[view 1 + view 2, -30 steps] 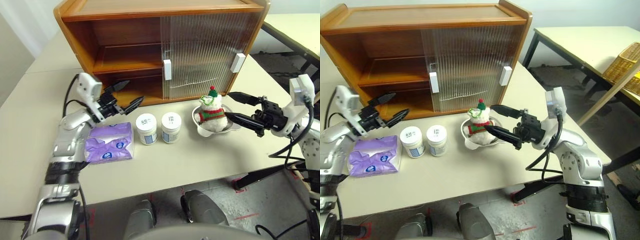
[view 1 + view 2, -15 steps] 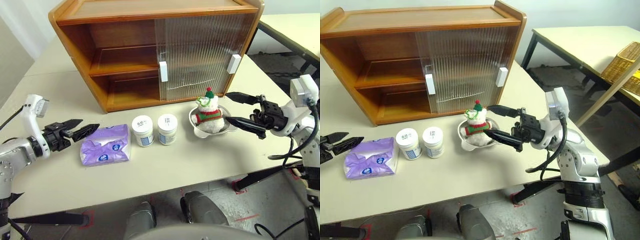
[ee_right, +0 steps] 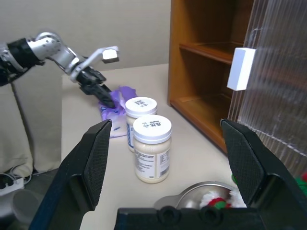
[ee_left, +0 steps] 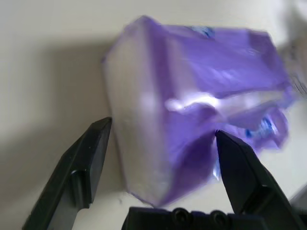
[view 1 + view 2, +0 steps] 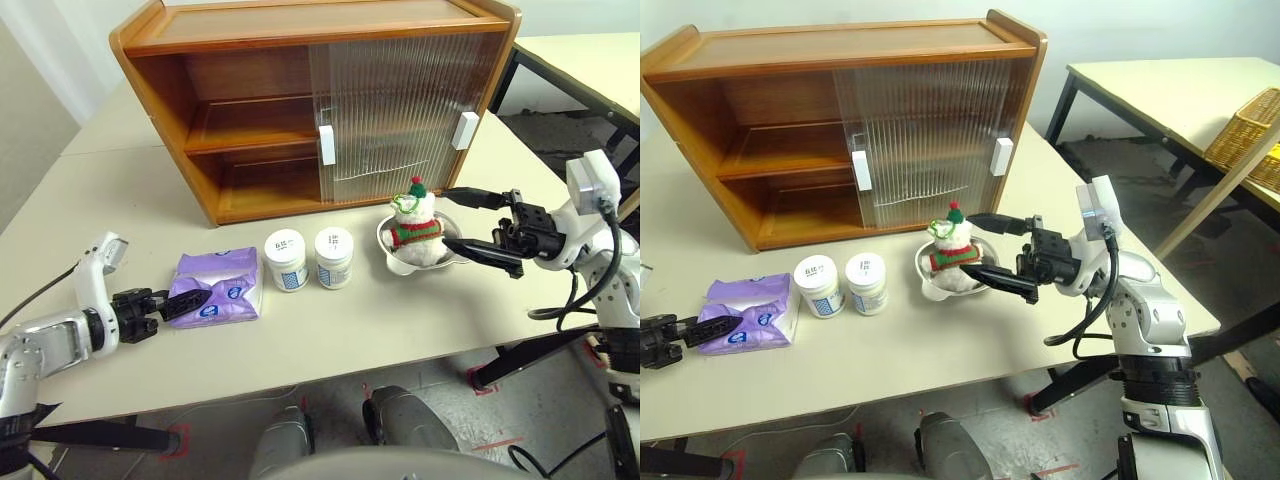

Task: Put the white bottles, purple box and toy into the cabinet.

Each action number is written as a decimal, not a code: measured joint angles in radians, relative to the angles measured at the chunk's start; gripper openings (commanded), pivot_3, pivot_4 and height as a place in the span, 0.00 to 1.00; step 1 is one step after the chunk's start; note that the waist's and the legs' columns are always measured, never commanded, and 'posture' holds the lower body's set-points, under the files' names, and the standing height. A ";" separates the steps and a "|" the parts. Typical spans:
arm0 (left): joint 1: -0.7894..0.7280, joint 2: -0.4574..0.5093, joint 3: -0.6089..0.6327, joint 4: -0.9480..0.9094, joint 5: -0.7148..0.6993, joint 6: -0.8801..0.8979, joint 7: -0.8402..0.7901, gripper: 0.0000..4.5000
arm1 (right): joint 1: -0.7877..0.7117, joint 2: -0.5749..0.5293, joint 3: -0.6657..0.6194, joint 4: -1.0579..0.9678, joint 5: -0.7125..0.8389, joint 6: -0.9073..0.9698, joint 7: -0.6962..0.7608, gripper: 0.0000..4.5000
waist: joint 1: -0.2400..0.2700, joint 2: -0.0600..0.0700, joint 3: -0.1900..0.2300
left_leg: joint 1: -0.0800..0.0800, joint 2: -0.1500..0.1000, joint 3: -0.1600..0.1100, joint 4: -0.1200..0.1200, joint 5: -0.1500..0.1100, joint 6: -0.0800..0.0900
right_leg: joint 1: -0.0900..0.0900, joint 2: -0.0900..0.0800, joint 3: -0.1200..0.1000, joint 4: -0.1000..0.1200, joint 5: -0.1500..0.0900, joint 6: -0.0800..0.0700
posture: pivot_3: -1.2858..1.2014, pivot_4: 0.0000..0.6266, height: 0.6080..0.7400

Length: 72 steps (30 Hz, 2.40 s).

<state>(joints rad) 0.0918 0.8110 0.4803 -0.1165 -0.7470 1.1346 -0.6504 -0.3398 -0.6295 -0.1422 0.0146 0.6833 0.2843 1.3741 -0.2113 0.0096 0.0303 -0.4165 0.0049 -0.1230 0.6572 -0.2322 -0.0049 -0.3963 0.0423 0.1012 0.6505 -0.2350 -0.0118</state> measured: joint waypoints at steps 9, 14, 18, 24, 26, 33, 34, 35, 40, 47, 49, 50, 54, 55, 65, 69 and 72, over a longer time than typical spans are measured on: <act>0.001 -0.012 -0.001 0.052 0.034 -0.051 0.005 0.12 | 0.012 -0.004 0.001 -0.001 -0.022 -0.004 -0.006 1.00 | 0.000 0.003 -0.003 | 0.002 0.001 0.000 -0.001 0.002 0.000 | 0.001 0.002 0.000 0.000 -0.001 -0.001 | 0.41 0.06 1.00; 0.005 -0.033 0.021 0.047 0.031 -0.059 0.011 0.01 | 0.014 -0.005 0.001 -0.001 -0.025 -0.005 -0.005 1.00 | -0.001 0.004 -0.004 | 0.003 0.001 0.000 -0.005 0.001 -0.006 | 0.001 0.002 0.001 0.000 -0.003 0.002 | 0.41 0.07 1.00; 0.002 -0.043 0.093 0.025 0.000 -0.038 0.041 0.01 | 0.014 -0.006 0.005 0.000 -0.027 -0.006 0.003 1.00 | 0.000 0.001 -0.003 | 0.003 0.001 -0.001 -0.010 0.004 -0.010 | -0.001 0.002 0.001 0.000 -0.004 0.001 | 0.41 0.07 1.00; -0.064 -0.069 0.226 -0.033 -0.098 -0.001 0.087 0.01 | 0.014 -0.010 0.006 0.009 -0.033 -0.011 0.012 1.00 | 0.008 0.001 -0.003 | 0.005 0.001 -0.001 -0.015 0.008 -0.004 | 0.000 0.003 0.001 0.000 -0.005 -0.003 | 0.42 0.07 1.00; -0.094 -0.077 0.250 -0.052 -0.138 0.023 0.108 0.01 | 0.014 -0.010 0.006 0.015 -0.034 -0.014 0.014 1.00 | 0.013 0.001 -0.003 | 0.005 0.001 0.000 -0.015 0.009 -0.004 | 0.001 0.005 0.001 0.000 -0.006 -0.004 | 0.42 0.07 1.00; -0.301 -0.173 0.321 -0.072 -0.291 0.068 0.281 0.01 | 0.006 -0.008 0.008 0.033 -0.034 -0.015 0.022 1.00 | 0.035 -0.003 -0.001 | 0.015 0.002 0.002 -0.015 0.009 -0.003 | 0.011 0.012 0.004 0.000 -0.007 -0.003 | 0.42 0.06 1.00; -0.312 -0.178 0.327 -0.072 -0.303 0.069 0.301 0.01 | 0.005 -0.007 0.009 0.033 -0.034 -0.016 0.022 1.00 | 0.036 -0.003 0.000 | 0.017 0.002 0.002 -0.015 0.009 -0.003 | 0.012 0.012 0.005 0.000 -0.007 -0.002 | 0.42 0.06 1.00; -0.324 -0.185 0.329 -0.072 -0.316 0.071 0.324 0.01 | 0.006 -0.007 0.008 0.034 -0.034 -0.017 0.022 1.00 | 0.036 -0.003 0.000 | 0.018 0.001 0.003 -0.015 0.009 -0.003 | 0.013 0.013 0.005 0.000 -0.010 0.002 | 0.42 0.06 1.00; -0.461 -0.240 0.274 -0.080 -0.377 0.088 0.469 0.01 | 0.013 -0.004 0.012 0.030 -0.041 -0.029 0.020 1.00 | 0.047 -0.007 0.001 | 0.022 0.001 0.004 -0.013 0.010 -0.003 | 0.018 0.014 0.005 0.000 -0.011 0.006 | 0.41 0.05 1.00; -0.536 -0.297 0.187 -0.084 -0.379 0.066 0.596 0.01 | 0.030 0.011 0.008 0.000 -0.024 -0.024 -0.007 1.00 | 0.046 -0.010 0.003 | 0.030 -0.001 0.017 -0.013 0.009 -0.002 | 0.026 0.014 0.006 0.000 -0.012 0.007 | 0.41 0.05 1.00; -0.556 -0.324 0.177 -0.086 -0.390 0.056 0.634 0.01 | 0.030 0.012 0.008 -0.003 -0.023 -0.024 -0.011 1.00 | 0.046 -0.014 0.006 | 0.033 -0.001 0.018 -0.013 0.009 -0.001 | 0.028 0.014 0.006 0.000 -0.012 0.007 | 0.41 0.05 1.00; -0.567 -0.334 0.177 -0.088 -0.401 0.051 0.655 0.01 | 0.030 0.012 0.008 -0.004 -0.023 -0.024 -0.013 1.00 | 0.045 -0.016 0.007 | 0.034 -0.001 0.018 -0.013 0.009 -0.001 | 0.029 0.014 0.007 0.000 -0.012 0.007 | 0.41 0.05 1.00; -0.588 -0.341 0.174 -0.095 -0.398 0.016 0.712 0.01 | 0.031 0.018 0.008 -0.009 -0.023 -0.023 -0.027 1.00 | 0.037 -0.018 0.009 | 0.035 -0.002 0.021 -0.013 0.008 0.000 | 0.030 0.014 0.009 0.000 -0.013 0.008 | 0.41 0.05 1.00; -0.588 -0.341 0.171 -0.094 -0.395 0.006 0.721 0.01 | 0.032 0.019 0.008 -0.012 -0.022 -0.022 -0.029 1.00 | 0.035 -0.019 0.009 | 0.035 -0.002 0.021 -0.013 0.008 0.000 | 0.030 0.014 0.009 0.000 -0.013 0.008 | 0.41 0.05 1.00; -0.664 -0.391 0.072 -0.057 -0.291 -0.128 0.787 0.01 | 0.035 0.019 0.010 -0.023 -0.021 -0.014 -0.031 1.00 | 0.034 -0.022 0.011 | 0.035 -0.005 0.021 -0.011 0.007 0.003 | 0.031 0.016 0.010 -0.001 -0.014 0.011 | 0.41 0.05 1.00; -0.711 -0.427 0.027 -0.020 -0.241 -0.179 0.791 0.01 | 0.035 0.021 0.011 -0.045 -0.021 -0.008 -0.039 1.00 | 0.032 -0.023 0.011 | 0.035 -0.005 0.021 -0.009 0.006 0.004 | 0.032 0.016 0.010 -0.001 -0.015 0.012 | 0.40 0.05 1.00; -0.736 -0.438 0.016 0.012 -0.209 -0.223 0.790 0.01 | 0.036 0.026 0.011 -0.056 -0.020 -0.006 -0.046 1.00 | 0.027 -0.023 0.012 | 0.035 -0.005 0.022 -0.008 0.006 0.005 | 0.032 0.016 0.010 -0.001 -0.015 0.013 | 0.40 0.05 1.00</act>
<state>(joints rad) -0.6446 0.3734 0.4961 -0.1044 -0.9556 0.9120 0.1395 -0.3040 -0.6037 -0.1315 -0.0413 0.6629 0.2783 1.3277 -0.1846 -0.0136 0.0418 -0.3817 -0.0001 -0.1013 0.6491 -0.2263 0.0002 -0.3640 0.0580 0.1113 0.6496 -0.2502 0.0007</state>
